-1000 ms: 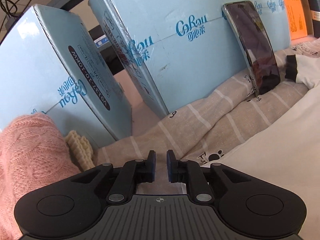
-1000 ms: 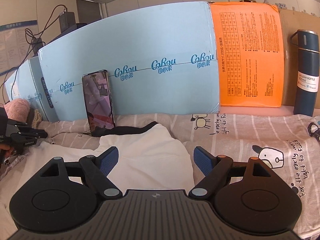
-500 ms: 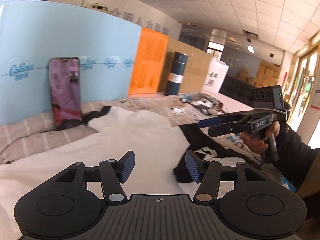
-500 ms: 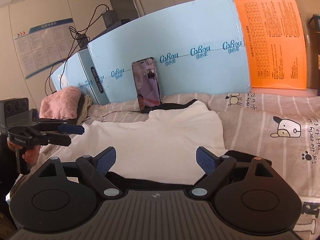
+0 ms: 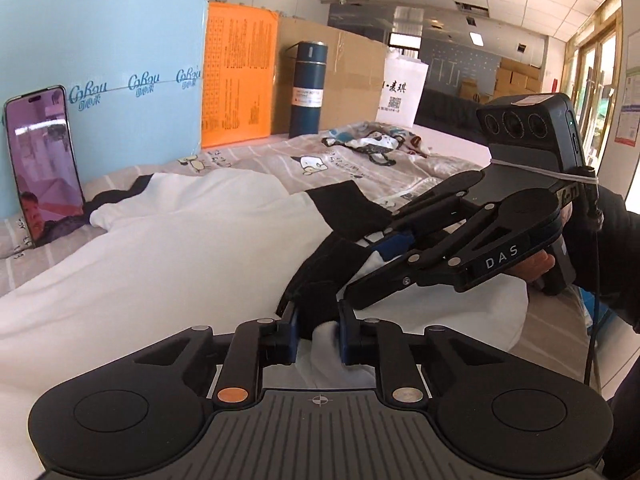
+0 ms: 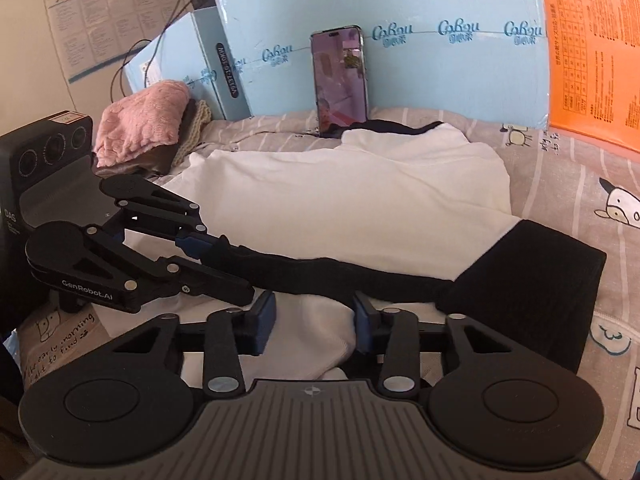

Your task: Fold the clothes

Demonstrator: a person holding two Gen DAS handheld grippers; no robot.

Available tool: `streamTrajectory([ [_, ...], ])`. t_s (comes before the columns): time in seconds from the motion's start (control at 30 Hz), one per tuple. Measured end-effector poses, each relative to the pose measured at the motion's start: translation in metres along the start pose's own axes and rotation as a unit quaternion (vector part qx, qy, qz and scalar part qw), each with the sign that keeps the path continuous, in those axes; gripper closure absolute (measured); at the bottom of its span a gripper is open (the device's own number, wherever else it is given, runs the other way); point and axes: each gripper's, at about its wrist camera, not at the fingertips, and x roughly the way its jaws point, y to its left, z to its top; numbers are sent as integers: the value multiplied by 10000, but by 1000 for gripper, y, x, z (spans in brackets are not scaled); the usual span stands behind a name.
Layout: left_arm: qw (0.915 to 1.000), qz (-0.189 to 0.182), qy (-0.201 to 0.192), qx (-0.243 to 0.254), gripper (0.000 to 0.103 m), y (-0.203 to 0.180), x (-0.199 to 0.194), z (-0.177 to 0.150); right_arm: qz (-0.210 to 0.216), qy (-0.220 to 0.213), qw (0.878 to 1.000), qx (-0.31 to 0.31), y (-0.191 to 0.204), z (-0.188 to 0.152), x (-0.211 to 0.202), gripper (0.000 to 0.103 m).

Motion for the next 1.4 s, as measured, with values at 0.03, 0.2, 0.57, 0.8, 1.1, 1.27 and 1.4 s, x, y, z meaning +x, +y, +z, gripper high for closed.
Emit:
streamTrajectory([
  [0.03,9999,-13,-158,38,87,-4,-9,1,54,-167,9998,-81,4,-1,-7,87],
  [0.2,9933,-480,-1039,160,87,-26,-62,-3,266,-1048,9935,-342,39,-6,-60,92],
  [0.57,9780,-1710,-892,801,88,-86,-114,-62,717,-1263,9862,-801,133,-59,-135,93],
  [0.8,9739,-1976,35,1120,76,-105,-102,-87,570,-482,9967,-315,150,-104,-125,84],
  [1.1,9742,-1928,-826,829,50,-79,-139,-75,-176,-1729,9715,1611,88,-108,-165,31],
  [1.27,9902,-658,-905,836,41,-51,-155,-63,-442,-1499,9238,3496,36,-115,-143,28],
  [1.4,9930,824,-713,461,40,-13,-167,-55,-340,-1722,8844,4325,19,-113,-129,25],
])
